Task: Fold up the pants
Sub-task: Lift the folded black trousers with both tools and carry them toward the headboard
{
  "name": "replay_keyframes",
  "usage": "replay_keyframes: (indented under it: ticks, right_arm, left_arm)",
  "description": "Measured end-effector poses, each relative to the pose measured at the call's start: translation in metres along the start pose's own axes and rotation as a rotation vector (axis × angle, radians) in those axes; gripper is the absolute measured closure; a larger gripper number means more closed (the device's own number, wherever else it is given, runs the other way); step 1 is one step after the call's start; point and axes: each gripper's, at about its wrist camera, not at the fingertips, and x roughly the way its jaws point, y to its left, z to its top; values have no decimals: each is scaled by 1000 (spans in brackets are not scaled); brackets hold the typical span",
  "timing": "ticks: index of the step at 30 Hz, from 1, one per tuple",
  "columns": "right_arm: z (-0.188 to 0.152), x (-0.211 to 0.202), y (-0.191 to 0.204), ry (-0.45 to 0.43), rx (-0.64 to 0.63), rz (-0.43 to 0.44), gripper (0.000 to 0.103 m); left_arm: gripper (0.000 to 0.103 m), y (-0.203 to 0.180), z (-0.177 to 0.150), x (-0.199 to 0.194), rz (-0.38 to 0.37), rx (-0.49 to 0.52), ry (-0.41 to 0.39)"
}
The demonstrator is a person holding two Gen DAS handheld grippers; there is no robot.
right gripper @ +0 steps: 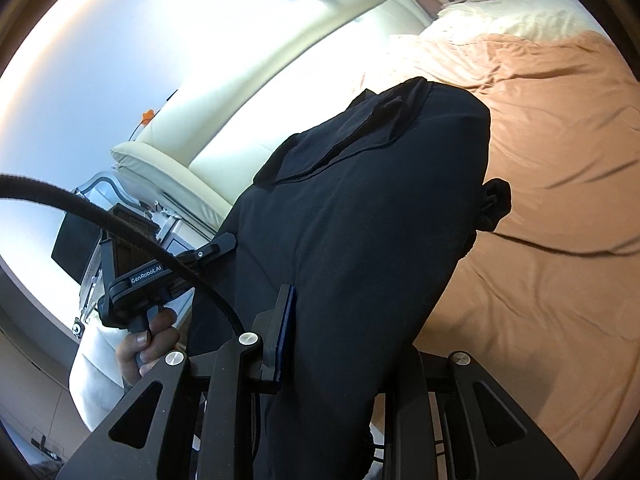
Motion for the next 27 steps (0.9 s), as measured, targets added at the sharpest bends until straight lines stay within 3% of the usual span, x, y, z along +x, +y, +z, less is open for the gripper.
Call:
replay_keyframes:
  ticks: [18,27]
  right_arm:
    - [31,57,10,8,-50,36,81]
    - [26,73,5,21,-75,46,82]
  left_arm:
    - [94,99,111,-27,145,3,-49]
    - [95,154,153,-32,209,-15,-57]
